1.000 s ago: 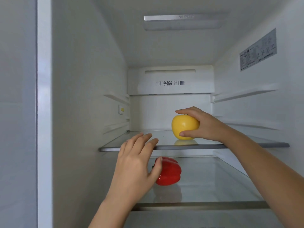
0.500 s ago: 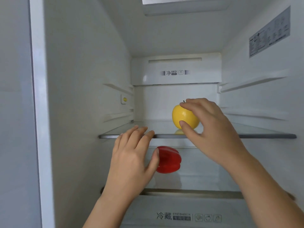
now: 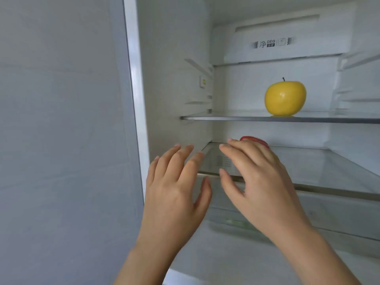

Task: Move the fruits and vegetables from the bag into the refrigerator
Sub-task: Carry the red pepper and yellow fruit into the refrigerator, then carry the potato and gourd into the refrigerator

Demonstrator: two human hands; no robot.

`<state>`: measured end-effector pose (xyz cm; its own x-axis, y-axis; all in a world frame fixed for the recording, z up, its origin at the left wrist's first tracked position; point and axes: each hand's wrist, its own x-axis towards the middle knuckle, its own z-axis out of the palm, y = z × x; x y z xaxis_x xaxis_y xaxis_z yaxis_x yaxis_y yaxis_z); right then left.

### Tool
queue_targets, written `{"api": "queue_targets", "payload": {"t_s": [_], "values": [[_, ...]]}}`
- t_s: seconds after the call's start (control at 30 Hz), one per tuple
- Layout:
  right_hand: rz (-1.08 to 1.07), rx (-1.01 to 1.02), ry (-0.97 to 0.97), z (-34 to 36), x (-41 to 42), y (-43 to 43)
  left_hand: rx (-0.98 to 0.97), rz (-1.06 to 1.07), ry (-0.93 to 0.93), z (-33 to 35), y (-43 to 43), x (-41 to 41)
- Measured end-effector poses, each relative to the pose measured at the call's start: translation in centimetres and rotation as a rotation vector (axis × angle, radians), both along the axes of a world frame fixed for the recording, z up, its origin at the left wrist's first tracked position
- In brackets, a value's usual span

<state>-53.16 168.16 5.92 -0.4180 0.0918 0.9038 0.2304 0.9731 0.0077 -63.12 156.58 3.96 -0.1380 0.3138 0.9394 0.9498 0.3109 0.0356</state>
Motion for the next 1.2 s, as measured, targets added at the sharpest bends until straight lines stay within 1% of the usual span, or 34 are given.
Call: {"api": "queue_targets", "payload": {"t_s": [0.13, 0.27, 0.6, 0.87, 1.2], "values": [[0.089, -0.038, -0.031, -2.2, -0.3, -4.4, -0.021, 0.087, -0.061, -2.0, -5.6, 1.0], [0.163, -0.058, -0.106, -4.1, -0.7, -10.1, -0.103, 0.247, -0.129, -3.9, -12.3, 2.2], [0.547, -0.042, -0.153, -8.1, -1.0, -27.2, -0.109, 0.593, -0.233, -8.2, -31.2, 7.1], [0.904, -0.035, -0.246, -10.8, -1.3, -42.6, -0.069, 0.966, -0.363, -11.0, -46.4, 12.3], [1.366, 0.007, -0.309, -13.4, -2.0, -62.3, 0.059, 1.412, -0.426, -13.9, -62.8, 17.9]]}}
